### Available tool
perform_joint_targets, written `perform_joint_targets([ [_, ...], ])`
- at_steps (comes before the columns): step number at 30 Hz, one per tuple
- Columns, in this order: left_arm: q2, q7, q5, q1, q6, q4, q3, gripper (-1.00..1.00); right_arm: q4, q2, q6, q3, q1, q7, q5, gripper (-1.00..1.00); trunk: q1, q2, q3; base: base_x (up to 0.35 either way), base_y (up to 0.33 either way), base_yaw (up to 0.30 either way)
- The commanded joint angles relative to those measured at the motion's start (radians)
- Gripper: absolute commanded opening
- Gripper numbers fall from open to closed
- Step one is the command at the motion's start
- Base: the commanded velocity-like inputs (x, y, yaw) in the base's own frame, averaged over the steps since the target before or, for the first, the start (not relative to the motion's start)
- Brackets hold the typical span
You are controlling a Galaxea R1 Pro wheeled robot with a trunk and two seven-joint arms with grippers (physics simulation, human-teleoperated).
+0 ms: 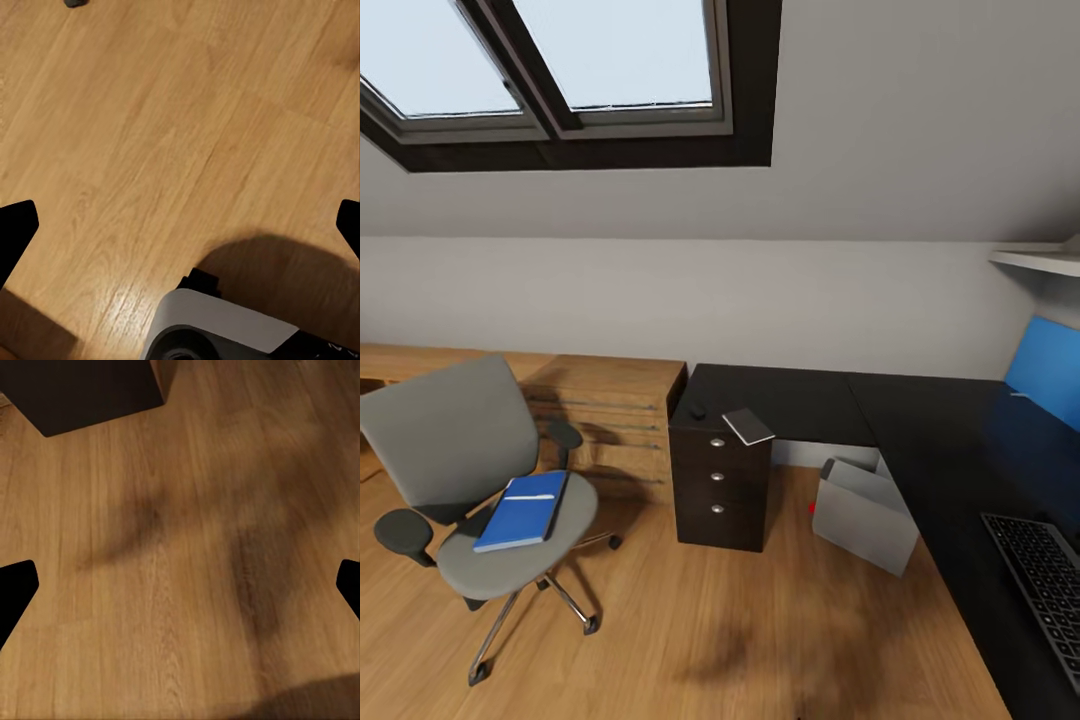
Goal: In the bedroom, organize the workspace by keeping the computer under the desk, ensuring the monitor is on the desk, placing the keyboard on the desk next to the monitor, placing the mouse on the desk next to the keyboard, moving the folder from the swivel chair onto the desk next to the mouse, stacking the notebook on top of the folder with the pen on top of the notebook, and positioning the swivel chair next to the desk.
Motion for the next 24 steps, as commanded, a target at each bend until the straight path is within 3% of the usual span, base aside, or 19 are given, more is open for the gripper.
perform_joint_targets([
  [1, 0.0, 0.006, 0.01, 0.0, -0.006, -0.001, -0.006, 1.0, 0.001, 0.0, -0.004, 0.008, -0.001, -0.002, -0.01, 1.0, -0.004, 0.007, 0.002, 0.0, 0.0, 0.0],
  [24, -0.002, 0.005, 0.009, 0.0, -0.005, -0.002, -0.007, 1.0, 0.001, 0.0, -0.004, 0.008, -0.001, -0.002, -0.01, 1.0, -0.092, 0.168, 0.074, 0.0, 0.0, 0.0],
])
